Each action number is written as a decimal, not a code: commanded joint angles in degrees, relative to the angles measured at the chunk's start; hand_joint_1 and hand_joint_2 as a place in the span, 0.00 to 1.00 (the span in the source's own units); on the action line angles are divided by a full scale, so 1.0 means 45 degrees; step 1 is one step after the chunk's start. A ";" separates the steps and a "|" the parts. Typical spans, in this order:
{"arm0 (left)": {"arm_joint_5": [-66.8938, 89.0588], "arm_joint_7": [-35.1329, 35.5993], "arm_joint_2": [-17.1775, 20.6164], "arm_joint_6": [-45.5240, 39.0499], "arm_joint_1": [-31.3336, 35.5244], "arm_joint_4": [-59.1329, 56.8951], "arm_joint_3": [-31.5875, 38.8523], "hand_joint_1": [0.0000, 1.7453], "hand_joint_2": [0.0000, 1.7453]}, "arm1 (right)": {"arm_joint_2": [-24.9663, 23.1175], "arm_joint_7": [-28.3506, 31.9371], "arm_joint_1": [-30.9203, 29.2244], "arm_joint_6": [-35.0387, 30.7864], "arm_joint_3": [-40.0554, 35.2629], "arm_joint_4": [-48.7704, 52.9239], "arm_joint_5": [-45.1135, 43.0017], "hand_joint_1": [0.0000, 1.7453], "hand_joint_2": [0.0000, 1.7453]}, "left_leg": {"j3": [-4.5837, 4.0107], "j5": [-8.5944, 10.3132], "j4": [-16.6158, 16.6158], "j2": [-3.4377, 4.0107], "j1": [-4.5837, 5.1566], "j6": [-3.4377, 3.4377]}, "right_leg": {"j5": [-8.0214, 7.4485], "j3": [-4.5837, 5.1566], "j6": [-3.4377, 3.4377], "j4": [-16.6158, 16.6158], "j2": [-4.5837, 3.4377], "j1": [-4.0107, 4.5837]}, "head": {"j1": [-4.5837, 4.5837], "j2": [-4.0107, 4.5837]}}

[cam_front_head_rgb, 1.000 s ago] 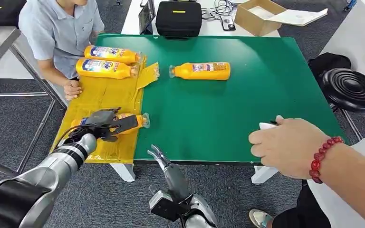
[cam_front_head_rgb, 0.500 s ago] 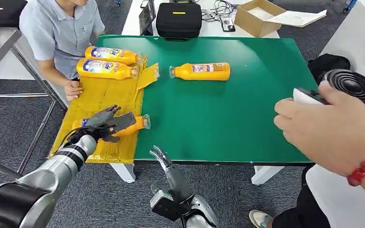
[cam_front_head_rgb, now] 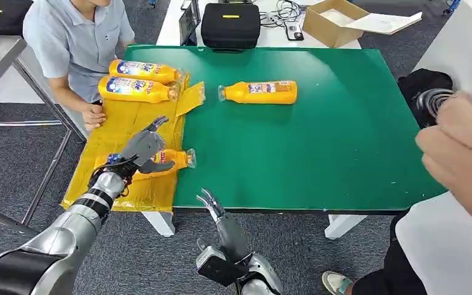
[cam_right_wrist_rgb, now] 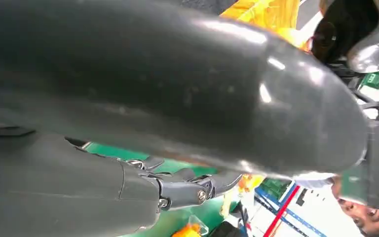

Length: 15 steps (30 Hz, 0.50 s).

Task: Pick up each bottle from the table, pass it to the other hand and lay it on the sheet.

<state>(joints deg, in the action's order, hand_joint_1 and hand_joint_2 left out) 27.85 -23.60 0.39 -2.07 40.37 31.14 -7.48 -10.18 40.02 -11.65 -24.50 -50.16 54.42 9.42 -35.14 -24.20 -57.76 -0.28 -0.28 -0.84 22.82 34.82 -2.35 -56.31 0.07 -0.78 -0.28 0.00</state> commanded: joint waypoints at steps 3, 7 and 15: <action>-0.1703 -0.0781 0.0116 -0.0162 -0.1216 0.3608 0.1152 0.00 1.00 | 0.0488 -0.0004 0.0103 -0.0024 0.0288 0.0379 -0.0255 0.00 0.00 | 0.0017 -0.0015 0.0008 0.0022 0.0001 0.0002 | 0.0010 -0.0012 0.0010 0.0007 -0.0018 -0.0001 | 0.0000 0.0000; -0.2079 -0.0840 0.0035 -0.0175 -0.1502 0.4225 0.1283 0.00 1.00 | 0.0529 -0.0004 0.0206 0.0220 0.0500 0.0720 -0.0533 0.00 0.00 | 0.0012 -0.0014 0.0004 0.0008 -0.0006 0.0004 | 0.0012 -0.0014 0.0012 0.0008 -0.0003 0.0004 | 0.0000 0.0000; -0.5728 0.0030 0.0408 0.1255 -0.5711 1.1132 0.1003 0.00 1.00 | -0.0640 -0.0004 0.2037 0.4556 0.6627 0.3602 -0.2762 0.00 0.00 | 0.0025 -0.0046 0.0004 0.0059 0.0006 0.0006 | 0.0027 -0.0010 0.0018 0.0000 -0.0050 -0.0007 | -0.0010 0.0000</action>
<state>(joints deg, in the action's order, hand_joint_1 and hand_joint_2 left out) 6.57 -26.57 0.98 1.25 26.20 59.38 -3.30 -10.82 40.02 -5.99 -7.38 -40.38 62.36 -2.12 -35.25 -24.25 -57.76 -0.25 -0.28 -0.82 22.84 34.92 -2.35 -56.30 0.06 -0.80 -0.33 0.00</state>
